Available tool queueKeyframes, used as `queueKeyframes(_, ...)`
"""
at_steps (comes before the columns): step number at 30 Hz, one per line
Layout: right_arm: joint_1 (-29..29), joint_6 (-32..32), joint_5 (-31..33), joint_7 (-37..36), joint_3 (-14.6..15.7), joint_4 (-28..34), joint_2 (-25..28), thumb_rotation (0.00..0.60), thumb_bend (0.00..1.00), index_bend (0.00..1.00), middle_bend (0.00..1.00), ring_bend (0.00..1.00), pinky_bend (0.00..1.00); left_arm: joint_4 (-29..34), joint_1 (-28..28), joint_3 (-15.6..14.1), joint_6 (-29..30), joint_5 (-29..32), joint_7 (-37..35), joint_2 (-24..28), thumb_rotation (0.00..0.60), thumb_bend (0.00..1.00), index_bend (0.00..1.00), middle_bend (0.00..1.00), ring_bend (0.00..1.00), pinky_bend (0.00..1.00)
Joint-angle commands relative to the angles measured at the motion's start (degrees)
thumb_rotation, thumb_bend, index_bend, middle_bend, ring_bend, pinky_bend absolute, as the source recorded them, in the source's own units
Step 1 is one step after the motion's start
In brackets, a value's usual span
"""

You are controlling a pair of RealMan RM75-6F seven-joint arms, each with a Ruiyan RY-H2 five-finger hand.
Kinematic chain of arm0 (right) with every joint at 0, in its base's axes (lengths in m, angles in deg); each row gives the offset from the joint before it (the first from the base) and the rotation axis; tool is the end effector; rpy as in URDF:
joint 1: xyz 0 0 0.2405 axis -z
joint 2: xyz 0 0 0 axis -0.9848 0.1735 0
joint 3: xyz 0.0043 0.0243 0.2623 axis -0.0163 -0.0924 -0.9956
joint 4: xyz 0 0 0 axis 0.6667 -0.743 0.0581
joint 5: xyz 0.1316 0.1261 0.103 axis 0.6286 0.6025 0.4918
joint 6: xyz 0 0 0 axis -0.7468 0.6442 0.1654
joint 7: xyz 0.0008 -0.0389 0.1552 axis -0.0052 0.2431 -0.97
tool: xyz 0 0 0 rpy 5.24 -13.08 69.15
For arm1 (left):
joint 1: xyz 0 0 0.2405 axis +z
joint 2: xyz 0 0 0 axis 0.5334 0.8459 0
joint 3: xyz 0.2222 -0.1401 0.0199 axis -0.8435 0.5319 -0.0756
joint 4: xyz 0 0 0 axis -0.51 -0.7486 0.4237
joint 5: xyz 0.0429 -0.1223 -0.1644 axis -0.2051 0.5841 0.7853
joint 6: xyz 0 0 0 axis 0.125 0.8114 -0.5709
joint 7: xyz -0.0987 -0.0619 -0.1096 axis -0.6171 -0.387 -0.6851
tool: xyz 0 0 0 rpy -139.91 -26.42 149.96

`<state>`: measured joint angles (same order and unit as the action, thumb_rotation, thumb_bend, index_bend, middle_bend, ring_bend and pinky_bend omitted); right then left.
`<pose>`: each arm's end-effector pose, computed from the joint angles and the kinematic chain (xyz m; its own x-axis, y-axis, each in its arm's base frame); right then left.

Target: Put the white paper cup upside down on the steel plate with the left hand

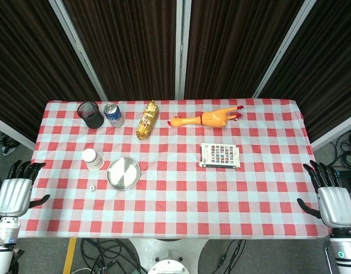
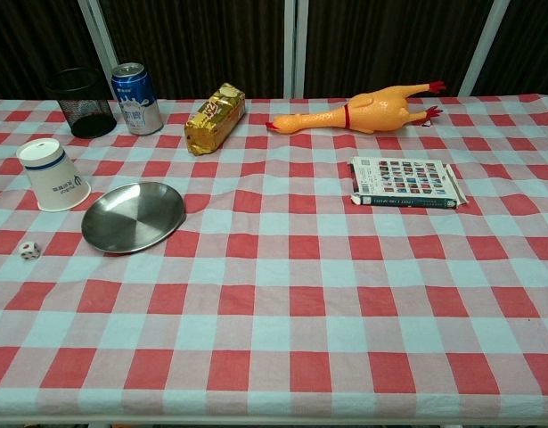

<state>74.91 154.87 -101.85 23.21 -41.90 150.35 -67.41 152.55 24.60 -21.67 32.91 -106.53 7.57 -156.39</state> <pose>-0.3095 -0.2015 0.1709 0.4303 0.0026 0.9027 -0.9021 -0.0350 0.4301 -0.3230 0.2158 0.1326 0.4888 0.0091 0.8724 0.8723 0.0082 -0.4888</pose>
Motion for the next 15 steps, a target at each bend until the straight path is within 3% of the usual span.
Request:
queueKeyframes(1, -0.09, 0.32, -0.42, -0.28, -0.10, 0.01, -0.01, 0.600, 0.13, 0.09, 0.06, 0.00, 0.00, 0.29, 0.43, -0.32, 0.33, 0.04, 0.04, -0.31, 0.600, 0.00, 0.18, 0.20, 0.13, 0.09)
queueKeyframes(9, -0.03, 1.24, -1.15, -0.36, -0.22, 0.12, 0.38, 0.600, 0.13, 0.09, 0.06, 0.00, 0.00, 0.11, 0.10, -0.77, -0.78, -0.42, -1.04, -0.85, 0.600, 0.00, 0.18, 0.20, 0.13, 0.09)
queueKeyframes(15, 0.61, 2.62, -0.77, -0.37, -0.60, -0.07, 0.60, 0.600, 0.12, 0.09, 0.06, 0.00, 0.00, 0.80, -3.24, -0.48, -6.96, 0.22, -2.42, -1.01, 0.600, 0.00, 0.24, 0.22, 0.15, 0.14)
